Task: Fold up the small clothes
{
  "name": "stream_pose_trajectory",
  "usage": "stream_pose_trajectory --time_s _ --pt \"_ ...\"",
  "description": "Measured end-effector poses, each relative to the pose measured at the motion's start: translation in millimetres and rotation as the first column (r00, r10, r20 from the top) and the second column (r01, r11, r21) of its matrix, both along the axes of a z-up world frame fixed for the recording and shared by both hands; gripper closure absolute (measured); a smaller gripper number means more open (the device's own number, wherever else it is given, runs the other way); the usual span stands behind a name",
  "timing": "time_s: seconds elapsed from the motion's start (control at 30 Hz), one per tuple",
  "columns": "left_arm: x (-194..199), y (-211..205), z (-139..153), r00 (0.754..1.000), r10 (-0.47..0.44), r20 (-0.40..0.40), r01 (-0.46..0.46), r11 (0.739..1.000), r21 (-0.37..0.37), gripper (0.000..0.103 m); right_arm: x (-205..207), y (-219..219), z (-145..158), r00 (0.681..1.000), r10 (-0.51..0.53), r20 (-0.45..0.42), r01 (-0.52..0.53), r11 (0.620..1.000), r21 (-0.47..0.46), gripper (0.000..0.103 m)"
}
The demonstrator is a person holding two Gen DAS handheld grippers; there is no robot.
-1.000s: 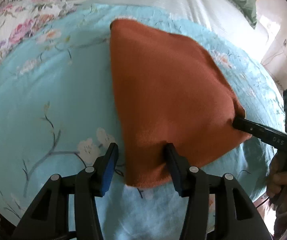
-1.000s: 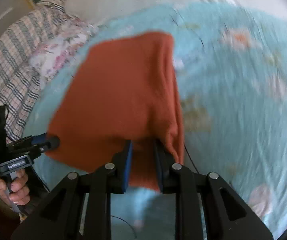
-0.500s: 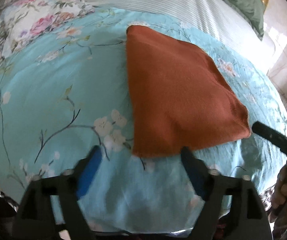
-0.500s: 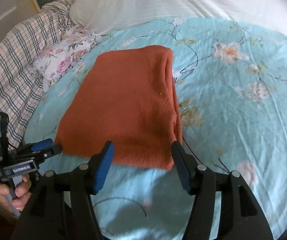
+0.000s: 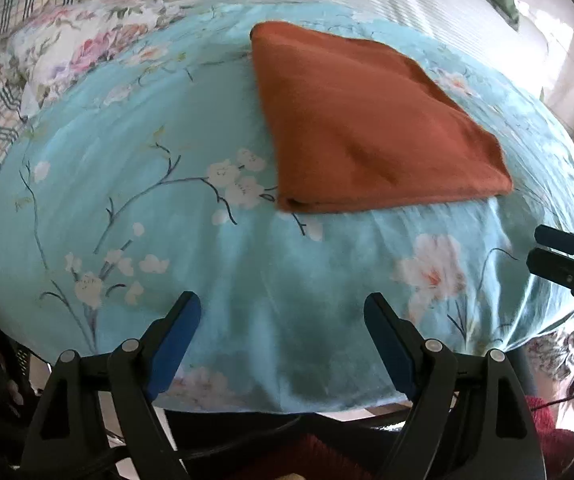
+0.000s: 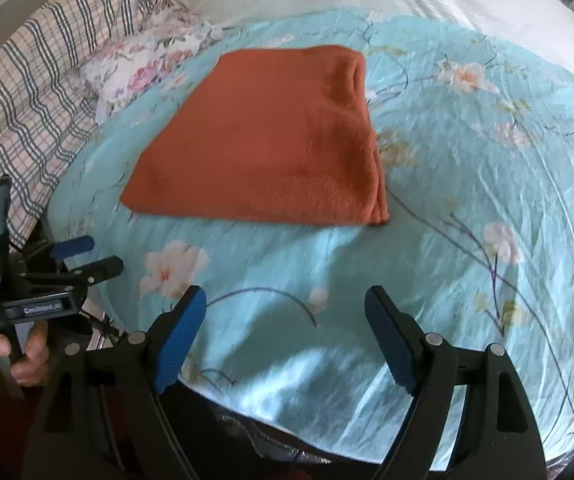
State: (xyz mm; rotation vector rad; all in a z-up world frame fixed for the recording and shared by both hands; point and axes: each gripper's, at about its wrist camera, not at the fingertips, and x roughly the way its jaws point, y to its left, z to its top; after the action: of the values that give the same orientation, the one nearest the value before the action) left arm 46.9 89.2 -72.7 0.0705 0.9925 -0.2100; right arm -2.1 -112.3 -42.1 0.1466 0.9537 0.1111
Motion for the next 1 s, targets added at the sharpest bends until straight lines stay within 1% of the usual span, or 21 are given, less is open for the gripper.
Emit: stream_pose_trajectory --time_s 0.1,0.2,0.23,0.27,0.33,0.37,0.43,0.53,0.6,0.73,0.8,1.0 --pt "-9.5 -2.7 20.9 0.998 -0.015 0.060 0.014 1.000 0.028 0.019 -1.1 0.3 9.9 1.000 0.030 0.000 -0.030 1.000 0.004 0.021" --pt "-13.5 -6.2 44.4 0.994 -0.028 0.104 0.021 0.998 0.063 0.019 -4.5 4.2 28.9 0.998 0.060 0.029 -0.059 0.998 -0.016 0.021" --pt "-14.4 -8.0 51.7 0.993 -0.032 0.117 0.024 0.997 0.071 0.018 -4.9 4.4 35.0 0.997 0.066 0.042 -0.065 0.998 -0.025 0.019" --pt "-13.3 -9.5 56.2 0.992 -0.039 0.124 0.030 0.997 0.073 0.017 -5.6 4.4 42.6 0.996 0.071 0.059 -0.069 0.997 -0.036 0.013" --pt "-8.9 -11.6 61.2 0.990 -0.045 0.132 0.034 0.996 0.079 0.016 -6.4 4.5 52.6 0.993 0.074 0.094 -0.070 0.996 -0.050 0.005" --pt "-6.3 -13.7 61.3 0.989 -0.045 0.139 0.033 0.996 0.086 0.015 -5.8 4.1 55.5 0.991 0.074 0.109 -0.068 0.996 -0.055 0.003" --pt "-0.7 -16.0 53.7 0.991 -0.038 0.132 0.024 0.994 0.104 0.015 -1.9 2.9 54.9 0.991 0.066 0.117 -0.060 0.997 -0.055 0.002" --pt "11.4 -15.5 38.1 0.997 -0.012 0.071 0.004 0.993 0.116 0.015 6.6 -0.4 42.3 0.995 0.035 0.095 -0.031 0.999 -0.040 0.002" --pt "14.2 -14.0 32.4 0.998 0.002 0.056 -0.009 0.991 0.130 0.015 10.3 -1.6 33.1 0.998 0.021 0.067 -0.019 1.000 -0.022 0.002" --pt "17.1 -10.0 28.9 0.998 0.026 0.064 -0.037 0.984 0.172 0.015 14.0 -2.0 22.4 0.999 0.029 0.034 -0.029 1.000 -0.002 0.002" --pt "19.4 -7.4 30.2 0.997 0.042 0.072 -0.056 0.980 0.191 0.015 15.6 -2.1 22.3 0.999 0.031 0.035 -0.031 1.000 -0.001 0.002" --pt "29.1 -7.8 35.7 0.995 0.052 0.086 -0.069 0.973 0.219 0.015 27.4 -0.6 25.6 0.998 0.048 0.035 -0.048 0.999 -0.004 0.002"
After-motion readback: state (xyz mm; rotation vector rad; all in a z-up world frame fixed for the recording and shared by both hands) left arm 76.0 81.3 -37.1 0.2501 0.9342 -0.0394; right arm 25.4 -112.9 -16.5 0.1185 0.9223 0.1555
